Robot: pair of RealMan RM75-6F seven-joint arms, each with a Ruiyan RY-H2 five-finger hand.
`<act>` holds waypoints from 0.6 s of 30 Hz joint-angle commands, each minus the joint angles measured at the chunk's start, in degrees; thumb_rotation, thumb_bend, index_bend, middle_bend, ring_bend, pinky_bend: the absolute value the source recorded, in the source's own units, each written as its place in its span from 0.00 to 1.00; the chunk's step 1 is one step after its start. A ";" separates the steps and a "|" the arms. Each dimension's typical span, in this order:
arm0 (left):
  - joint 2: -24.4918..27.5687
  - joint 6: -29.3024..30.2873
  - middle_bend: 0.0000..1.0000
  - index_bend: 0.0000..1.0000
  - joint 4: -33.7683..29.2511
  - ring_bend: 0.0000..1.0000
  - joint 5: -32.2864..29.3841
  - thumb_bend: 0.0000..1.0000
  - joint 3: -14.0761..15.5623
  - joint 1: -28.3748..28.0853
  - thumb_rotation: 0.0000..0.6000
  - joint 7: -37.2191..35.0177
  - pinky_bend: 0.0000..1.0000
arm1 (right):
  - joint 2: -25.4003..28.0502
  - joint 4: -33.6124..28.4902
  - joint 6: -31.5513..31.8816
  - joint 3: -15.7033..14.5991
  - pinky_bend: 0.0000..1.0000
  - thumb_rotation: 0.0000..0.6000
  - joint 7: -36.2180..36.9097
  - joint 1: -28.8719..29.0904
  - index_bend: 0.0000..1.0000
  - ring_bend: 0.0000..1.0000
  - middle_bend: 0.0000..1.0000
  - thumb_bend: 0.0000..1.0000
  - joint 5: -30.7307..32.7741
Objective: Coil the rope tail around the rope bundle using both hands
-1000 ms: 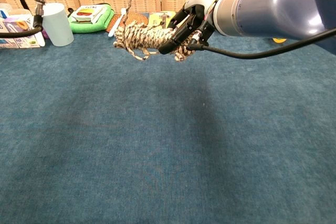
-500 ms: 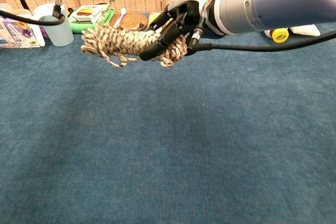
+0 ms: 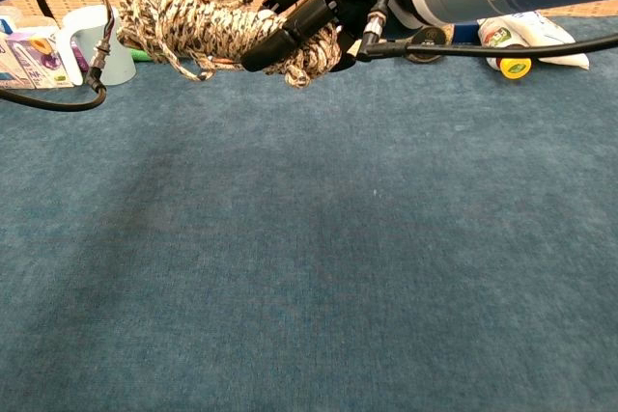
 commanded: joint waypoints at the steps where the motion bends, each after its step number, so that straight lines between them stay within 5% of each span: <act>1: 0.70 -0.68 0.00 0.22 -0.07 0.00 -0.68 0.46 0.01 0.34 1.00 0.40 0.00 | 0.40 0.08 -0.16 -0.12 0.86 1.00 0.96 0.17 0.66 0.57 0.64 0.66 0.05; 8: 2.98 -2.89 0.00 0.01 -0.96 0.00 -2.06 0.45 0.08 1.74 1.00 -0.07 0.00 | 0.88 0.80 -0.27 -1.04 0.86 1.00 2.98 0.87 0.66 0.57 0.64 0.66 0.01; 18: 7.65 -4.16 0.00 0.00 -3.72 0.00 0.54 0.45 0.90 4.48 1.00 -1.37 0.00 | 1.54 1.80 -0.34 -2.86 0.86 1.00 4.69 1.63 0.66 0.57 0.64 0.66 -0.10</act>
